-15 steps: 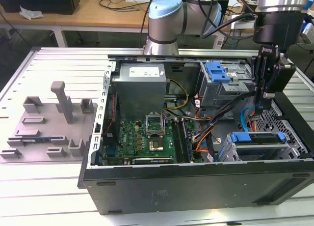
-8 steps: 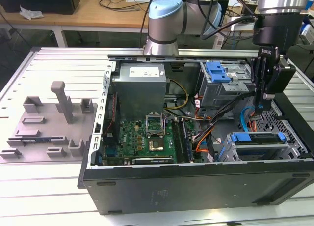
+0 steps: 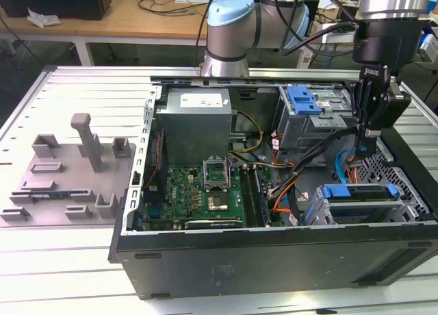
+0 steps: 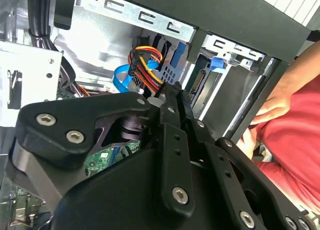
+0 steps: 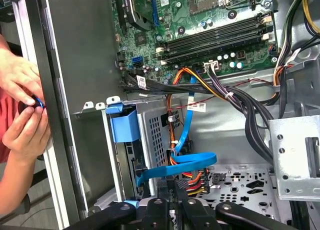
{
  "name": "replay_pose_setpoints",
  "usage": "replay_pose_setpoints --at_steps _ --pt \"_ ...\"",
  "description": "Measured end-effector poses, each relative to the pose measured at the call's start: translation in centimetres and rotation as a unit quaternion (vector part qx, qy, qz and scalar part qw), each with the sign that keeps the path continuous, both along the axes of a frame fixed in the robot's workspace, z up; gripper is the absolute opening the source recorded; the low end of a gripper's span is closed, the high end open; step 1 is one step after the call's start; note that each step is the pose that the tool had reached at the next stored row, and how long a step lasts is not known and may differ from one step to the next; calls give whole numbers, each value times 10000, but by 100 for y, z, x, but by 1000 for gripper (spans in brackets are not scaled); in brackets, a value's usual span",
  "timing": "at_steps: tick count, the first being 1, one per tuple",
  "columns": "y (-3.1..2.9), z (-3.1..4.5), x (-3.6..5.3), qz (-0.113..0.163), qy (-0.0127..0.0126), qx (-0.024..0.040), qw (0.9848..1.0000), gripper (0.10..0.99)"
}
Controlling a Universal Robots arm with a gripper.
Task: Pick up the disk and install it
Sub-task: 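Insert the first disk wire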
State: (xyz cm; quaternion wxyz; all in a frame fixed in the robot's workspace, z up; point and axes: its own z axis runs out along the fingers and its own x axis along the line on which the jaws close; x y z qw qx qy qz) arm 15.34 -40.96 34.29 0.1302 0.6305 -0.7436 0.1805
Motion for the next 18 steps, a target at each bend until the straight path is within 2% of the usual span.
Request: replay_pose_setpoints --at_steps 2,4,5,8,11,12,13,15,16,18 --pt "-4 -2 3 0 1 3 10000 165" --pt "-26 6 74 0 29 2 10000 165" --pt "-44 7 76 0 32 6 10000 165" --pt "-130 27 75 1 32 125 9999 165" --pt "-246 101 73 1 32 346 9994 165" --pt "-290 120 72 1 32 487 9988 165" --pt "-319 133 70 1 32 574 9983 165" --pt "-375 143 66 2 32 639 9980 165" --pt "-436 149 63 2 32 676 9977 165" --pt "-503 149 62 3 32 757 9971 165"
